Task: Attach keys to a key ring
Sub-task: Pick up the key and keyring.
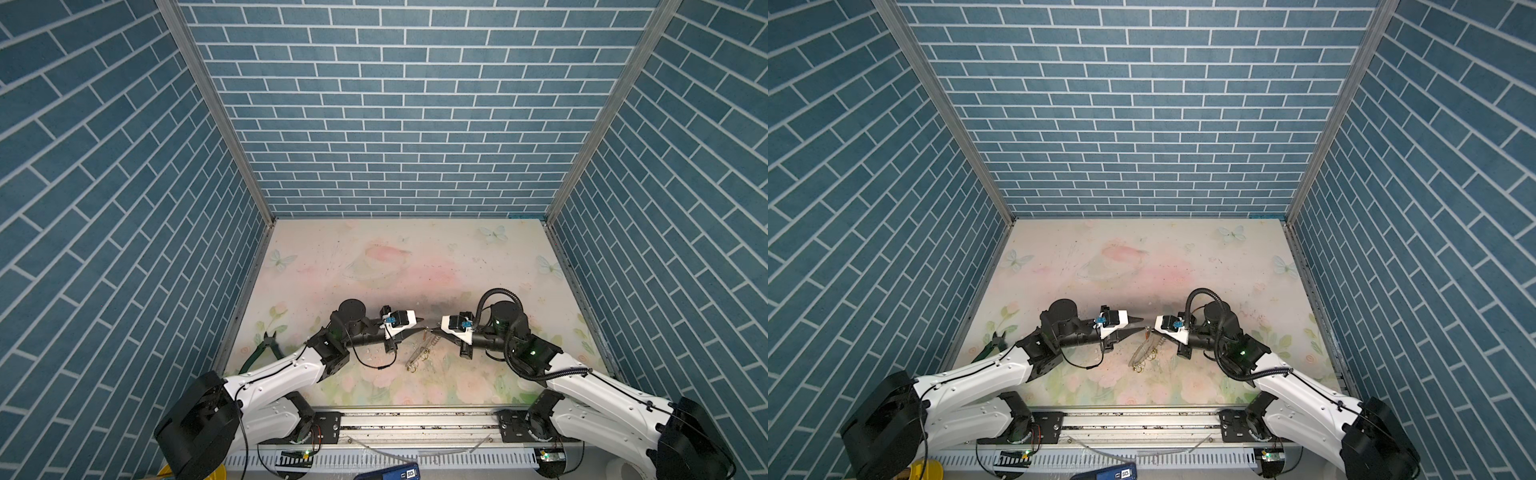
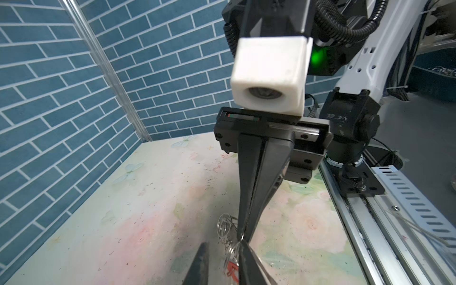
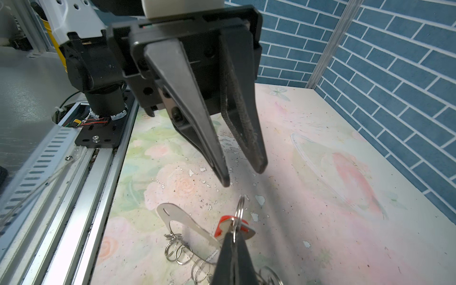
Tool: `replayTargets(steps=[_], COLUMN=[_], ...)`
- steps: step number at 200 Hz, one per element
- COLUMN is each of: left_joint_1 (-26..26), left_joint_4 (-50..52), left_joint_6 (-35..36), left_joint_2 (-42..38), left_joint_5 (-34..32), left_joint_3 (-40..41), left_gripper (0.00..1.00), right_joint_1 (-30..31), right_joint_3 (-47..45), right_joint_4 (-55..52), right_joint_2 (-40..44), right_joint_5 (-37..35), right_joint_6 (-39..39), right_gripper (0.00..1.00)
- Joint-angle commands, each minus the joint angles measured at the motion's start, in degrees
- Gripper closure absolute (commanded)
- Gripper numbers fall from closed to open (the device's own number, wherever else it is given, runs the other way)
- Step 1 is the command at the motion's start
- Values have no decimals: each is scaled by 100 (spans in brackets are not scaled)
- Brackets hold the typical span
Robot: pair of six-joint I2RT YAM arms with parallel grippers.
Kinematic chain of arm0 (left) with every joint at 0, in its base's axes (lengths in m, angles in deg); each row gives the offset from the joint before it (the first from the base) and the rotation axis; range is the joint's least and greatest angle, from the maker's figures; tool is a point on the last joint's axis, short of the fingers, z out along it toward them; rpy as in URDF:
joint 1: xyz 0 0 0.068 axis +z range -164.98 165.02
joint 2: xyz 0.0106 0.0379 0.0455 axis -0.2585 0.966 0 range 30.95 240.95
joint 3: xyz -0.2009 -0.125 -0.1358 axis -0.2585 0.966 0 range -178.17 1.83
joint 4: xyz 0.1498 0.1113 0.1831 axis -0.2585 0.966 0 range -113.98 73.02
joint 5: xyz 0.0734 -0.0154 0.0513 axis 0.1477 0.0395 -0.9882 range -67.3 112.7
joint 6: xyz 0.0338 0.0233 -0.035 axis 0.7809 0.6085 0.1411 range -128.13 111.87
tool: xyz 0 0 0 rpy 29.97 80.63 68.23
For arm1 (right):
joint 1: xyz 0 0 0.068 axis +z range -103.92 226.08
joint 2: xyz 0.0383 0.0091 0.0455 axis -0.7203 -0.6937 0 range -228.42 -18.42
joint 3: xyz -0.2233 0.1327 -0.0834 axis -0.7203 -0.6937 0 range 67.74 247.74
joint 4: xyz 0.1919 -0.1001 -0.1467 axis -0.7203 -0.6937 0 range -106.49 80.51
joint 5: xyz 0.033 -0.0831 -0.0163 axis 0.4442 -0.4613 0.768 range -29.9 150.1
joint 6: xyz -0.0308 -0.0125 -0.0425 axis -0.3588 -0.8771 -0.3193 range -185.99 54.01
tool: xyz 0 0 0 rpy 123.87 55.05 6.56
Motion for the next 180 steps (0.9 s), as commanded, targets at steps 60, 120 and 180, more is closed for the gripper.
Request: replayTargets(steps=[60,120,180], left_joint_1=[86,88,88], left_joint_4=[658,798,783], left_joint_6=[476,517,556], left_joint_2=[242,315,305], left_joint_5=[441,399,250], left_joint_3=[-269,-318,-248], left_gripper=[69,87,100], right_joint_1=[-38,-46,-62], right_joint_3=[385,382,304], right_joint_4=[-141,-103,55], right_joint_2=[-21,70,154], right_joint_5=[280,342,213], right_joint_6=[-307,-268,-256], right_gripper=[100,100,100])
